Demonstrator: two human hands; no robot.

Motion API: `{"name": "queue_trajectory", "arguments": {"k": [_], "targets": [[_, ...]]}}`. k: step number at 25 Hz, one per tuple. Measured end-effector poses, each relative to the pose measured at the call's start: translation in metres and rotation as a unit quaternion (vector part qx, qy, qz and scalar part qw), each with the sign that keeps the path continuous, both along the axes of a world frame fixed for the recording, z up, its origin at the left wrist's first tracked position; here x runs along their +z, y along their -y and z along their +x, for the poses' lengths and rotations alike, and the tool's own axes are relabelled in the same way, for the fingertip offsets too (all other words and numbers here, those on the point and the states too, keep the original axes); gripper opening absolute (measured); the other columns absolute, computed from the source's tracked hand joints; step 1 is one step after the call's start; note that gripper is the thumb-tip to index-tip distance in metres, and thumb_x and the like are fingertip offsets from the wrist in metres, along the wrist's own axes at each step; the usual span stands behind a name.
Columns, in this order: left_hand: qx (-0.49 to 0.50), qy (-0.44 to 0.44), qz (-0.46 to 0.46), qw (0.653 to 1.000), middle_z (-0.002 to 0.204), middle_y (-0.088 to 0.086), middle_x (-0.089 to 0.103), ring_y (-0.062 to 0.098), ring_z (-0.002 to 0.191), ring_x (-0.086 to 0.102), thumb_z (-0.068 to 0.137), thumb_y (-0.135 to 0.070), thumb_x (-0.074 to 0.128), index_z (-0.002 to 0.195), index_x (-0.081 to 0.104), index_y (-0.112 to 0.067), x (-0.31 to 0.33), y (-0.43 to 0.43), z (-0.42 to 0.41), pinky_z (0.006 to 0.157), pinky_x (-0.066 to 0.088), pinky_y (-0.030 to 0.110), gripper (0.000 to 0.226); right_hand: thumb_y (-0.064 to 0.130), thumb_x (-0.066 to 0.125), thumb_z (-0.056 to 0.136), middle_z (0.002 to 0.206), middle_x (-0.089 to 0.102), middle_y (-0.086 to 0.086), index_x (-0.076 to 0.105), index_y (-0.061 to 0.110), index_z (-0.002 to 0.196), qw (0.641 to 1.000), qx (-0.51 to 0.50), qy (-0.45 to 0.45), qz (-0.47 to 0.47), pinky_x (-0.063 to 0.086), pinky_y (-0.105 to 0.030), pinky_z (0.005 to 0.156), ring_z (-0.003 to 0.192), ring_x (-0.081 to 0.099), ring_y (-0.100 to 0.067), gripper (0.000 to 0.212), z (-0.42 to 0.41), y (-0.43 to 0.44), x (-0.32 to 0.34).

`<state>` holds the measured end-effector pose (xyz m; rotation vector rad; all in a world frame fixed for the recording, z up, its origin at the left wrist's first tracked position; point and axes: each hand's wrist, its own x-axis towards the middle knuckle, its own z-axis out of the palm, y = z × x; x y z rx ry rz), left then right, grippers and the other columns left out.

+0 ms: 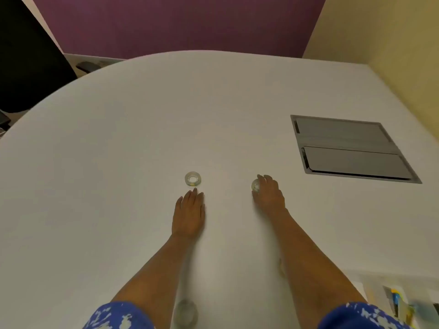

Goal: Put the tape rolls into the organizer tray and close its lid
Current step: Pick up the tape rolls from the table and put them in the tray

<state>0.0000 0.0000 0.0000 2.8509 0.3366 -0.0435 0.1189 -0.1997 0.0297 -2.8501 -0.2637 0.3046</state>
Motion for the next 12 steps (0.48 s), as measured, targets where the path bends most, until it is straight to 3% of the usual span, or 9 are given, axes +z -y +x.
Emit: {"name": "queue_trajectory", "arguments": {"k": [3,8,12], "targets": [[0.009,0.007,-0.002,1.0,0.157,0.007,0.028,0.02,0.145,0.025,0.102,-0.025,0.029,0.146,0.031,-0.015,-0.007,0.002,0.0,0.12,0.018,0.038,0.046,0.023,0.048,0.096,0.155,0.026,-0.005,0.028,0.019,0.148,1.0,0.0,-0.02,0.002,0.038,-0.04,0.108,0.141,0.028,-0.024,0.056,0.005,0.001,-0.007],[0.005,-0.011,-0.011,1.0,0.16,0.003,0.019,0.018,0.147,0.018,0.102,-0.027,0.026,0.15,0.024,-0.018,-0.014,0.006,-0.013,0.121,0.015,0.036,0.048,0.007,0.049,0.088,0.127,0.051,-0.01,0.053,0.014,0.126,0.998,-0.04,0.008,0.037,0.05,-0.035,0.084,0.114,0.05,-0.028,0.039,0.001,-0.001,-0.006],[0.002,-0.046,-0.013,0.999,0.162,0.002,0.008,0.017,0.149,0.009,0.103,-0.029,0.022,0.152,0.014,-0.02,-0.007,0.018,-0.028,0.122,0.009,0.036,0.05,0.009,0.051,0.089,0.131,0.049,-0.009,0.05,0.016,0.132,0.996,-0.063,0.021,0.056,0.051,-0.036,0.088,0.119,0.049,-0.028,0.044,-0.013,0.009,0.004]]}}
